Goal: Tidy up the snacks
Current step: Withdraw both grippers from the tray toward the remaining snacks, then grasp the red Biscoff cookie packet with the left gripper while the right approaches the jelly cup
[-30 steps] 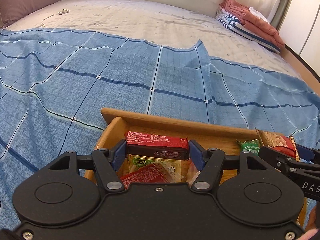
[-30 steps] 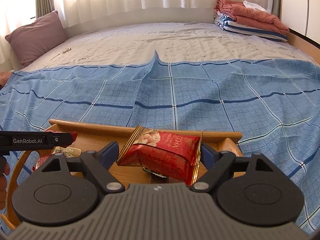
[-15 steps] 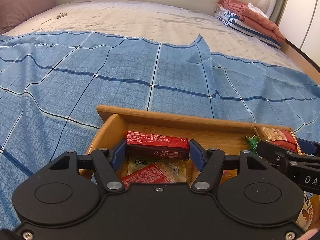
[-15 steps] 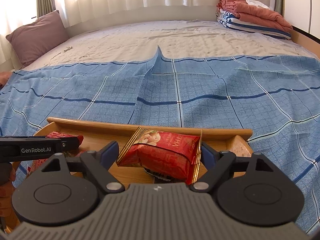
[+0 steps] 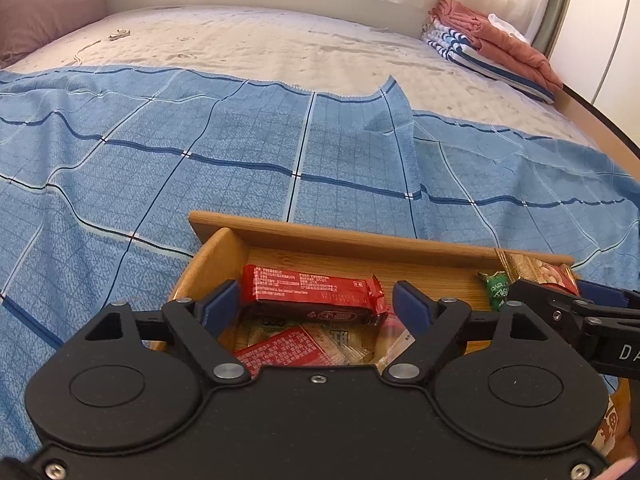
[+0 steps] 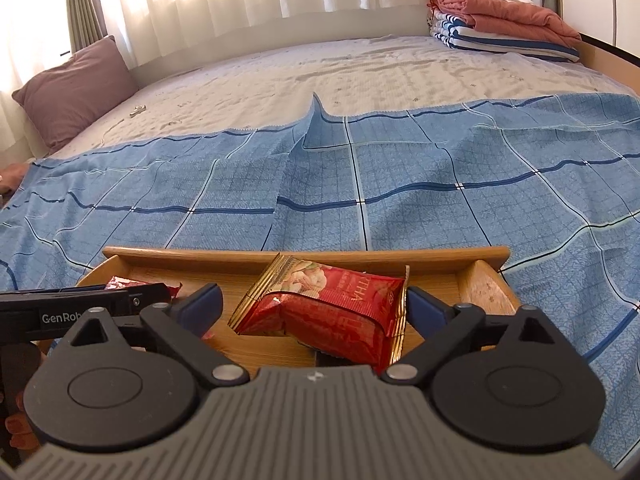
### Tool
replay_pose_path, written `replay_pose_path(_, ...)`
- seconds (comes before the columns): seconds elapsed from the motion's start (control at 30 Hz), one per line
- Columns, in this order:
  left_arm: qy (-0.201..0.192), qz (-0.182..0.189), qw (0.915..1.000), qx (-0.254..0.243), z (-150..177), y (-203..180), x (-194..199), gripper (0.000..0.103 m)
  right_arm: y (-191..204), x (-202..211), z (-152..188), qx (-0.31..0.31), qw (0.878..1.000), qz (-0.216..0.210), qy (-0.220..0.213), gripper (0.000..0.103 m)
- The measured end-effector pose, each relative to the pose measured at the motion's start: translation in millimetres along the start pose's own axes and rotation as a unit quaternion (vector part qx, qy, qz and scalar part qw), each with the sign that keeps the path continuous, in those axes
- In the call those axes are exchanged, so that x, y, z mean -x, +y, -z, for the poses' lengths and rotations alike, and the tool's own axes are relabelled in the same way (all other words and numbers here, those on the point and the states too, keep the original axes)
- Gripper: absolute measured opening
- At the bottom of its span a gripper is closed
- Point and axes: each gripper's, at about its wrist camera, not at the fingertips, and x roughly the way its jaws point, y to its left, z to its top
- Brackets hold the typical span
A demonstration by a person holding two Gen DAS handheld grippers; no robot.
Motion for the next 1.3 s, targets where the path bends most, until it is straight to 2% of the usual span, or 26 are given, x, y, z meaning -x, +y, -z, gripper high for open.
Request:
replay_pose_path(0.27, -0.017, -0.011, 0.9996, -0.021, 4, 2, 32, 0.092, 1, 23, 0, -0.009, 1.000, -0.005, -0.008, 0.103)
replay_pose_path(0.57, -0.047, -0.014, 0.9971, -0.057, 27, 11, 92, 0.096, 11, 78, 18, 0.015, 0.999, -0.017, -0.033, 0.103)
replay_pose_path(0.9, -0.076, 0.009, 0.9917, -0.103, 88, 22, 176, 0.100, 27, 155, 73, 0.087, 0.994, -0.040, -0.055, 0.103)
replay_pose_path(1.13, -0.093, 0.020, 0.9880, -0.121, 139, 24, 213, 0.101, 36, 189, 126, 0.106, 0.990, -0.060, -0.066, 0.103)
replay_pose_path(1.3, -0.084, 0.029, 0.9894, -0.115, 176, 27, 225, 0.102, 39, 204, 156, 0.103, 0.990, -0.073, -0.067, 0.103)
